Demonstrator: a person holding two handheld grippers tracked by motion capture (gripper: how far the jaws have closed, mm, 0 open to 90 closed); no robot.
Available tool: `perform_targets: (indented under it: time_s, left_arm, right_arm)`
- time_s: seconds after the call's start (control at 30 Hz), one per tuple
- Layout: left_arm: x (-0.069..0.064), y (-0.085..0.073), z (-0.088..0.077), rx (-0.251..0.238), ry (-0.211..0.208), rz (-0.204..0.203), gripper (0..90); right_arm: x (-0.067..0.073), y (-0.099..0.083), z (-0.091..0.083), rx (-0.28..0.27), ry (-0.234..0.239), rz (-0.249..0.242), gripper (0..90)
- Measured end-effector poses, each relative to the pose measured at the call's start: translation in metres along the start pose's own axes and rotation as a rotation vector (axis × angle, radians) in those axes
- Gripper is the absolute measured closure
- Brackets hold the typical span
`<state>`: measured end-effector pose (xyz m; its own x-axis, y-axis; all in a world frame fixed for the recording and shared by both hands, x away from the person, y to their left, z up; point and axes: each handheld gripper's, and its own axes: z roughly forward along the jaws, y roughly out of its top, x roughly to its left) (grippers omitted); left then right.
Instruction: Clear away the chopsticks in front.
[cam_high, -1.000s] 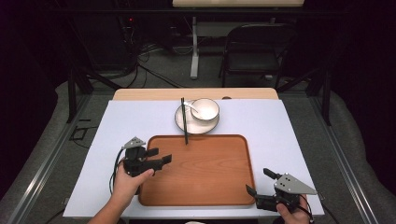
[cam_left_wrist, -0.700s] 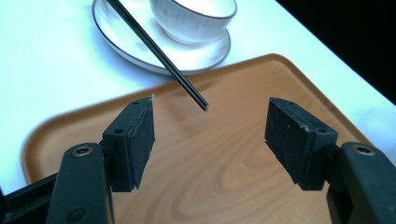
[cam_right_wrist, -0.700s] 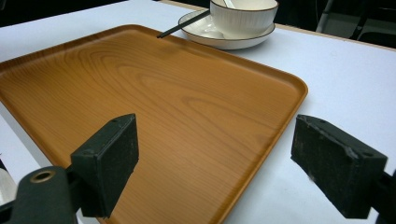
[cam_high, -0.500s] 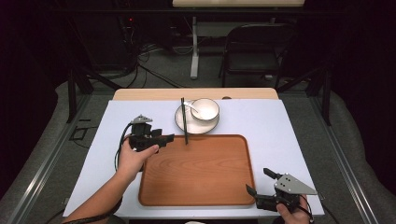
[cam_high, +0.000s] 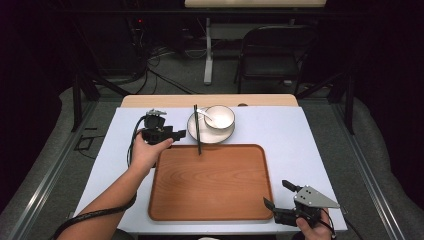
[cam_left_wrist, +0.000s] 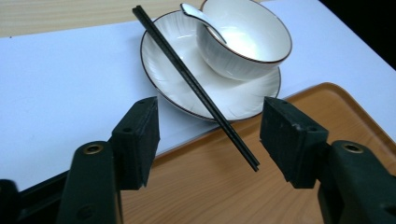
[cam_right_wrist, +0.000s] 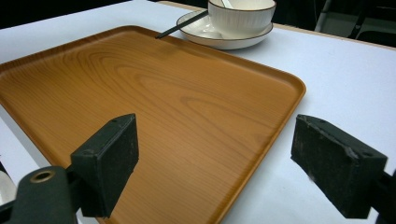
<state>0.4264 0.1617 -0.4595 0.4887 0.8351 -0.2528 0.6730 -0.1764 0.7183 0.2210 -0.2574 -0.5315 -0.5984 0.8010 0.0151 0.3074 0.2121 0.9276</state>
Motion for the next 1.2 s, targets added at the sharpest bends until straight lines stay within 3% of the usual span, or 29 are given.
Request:
perform_targets:
  time_s: [0.13,0.3,0.33,0.43,0.47,0.5,0.87,1.2]
  left_arm:
    - [0.001,0.010,0.010,0.055,0.018,-0.027,41.6]
    - [0.003,0.017,0.019,0.072,0.009,-0.056,49.1]
    - [0.003,0.022,0.025,0.077,0.015,-0.082,49.8]
    - [0.004,0.026,0.032,0.088,0.019,-0.101,51.6]
    - [0.005,0.029,0.039,0.120,0.018,-0.137,52.7]
    - [0.006,0.031,0.043,0.126,0.018,-0.146,53.4]
    - [0.009,0.037,0.077,0.137,0.084,-0.232,60.4]
    - [0.012,0.037,0.096,0.136,0.103,-0.281,65.8]
  right_arm:
    - [0.000,0.000,0.000,0.001,0.001,-0.001,14.6]
    - [-0.001,0.000,0.001,0.001,0.003,0.001,14.7]
    - [-0.001,0.000,0.001,0.001,0.003,0.000,14.6]
    - [-0.001,0.000,0.001,0.001,0.004,0.001,14.6]
    - [-0.001,0.000,0.001,0.002,0.005,0.000,14.6]
    - [-0.001,0.000,0.001,0.002,0.006,0.000,14.6]
    - [-0.002,0.000,0.001,-0.002,0.008,0.004,14.6]
    - [-0.003,0.000,0.000,-0.006,0.005,0.004,14.6]
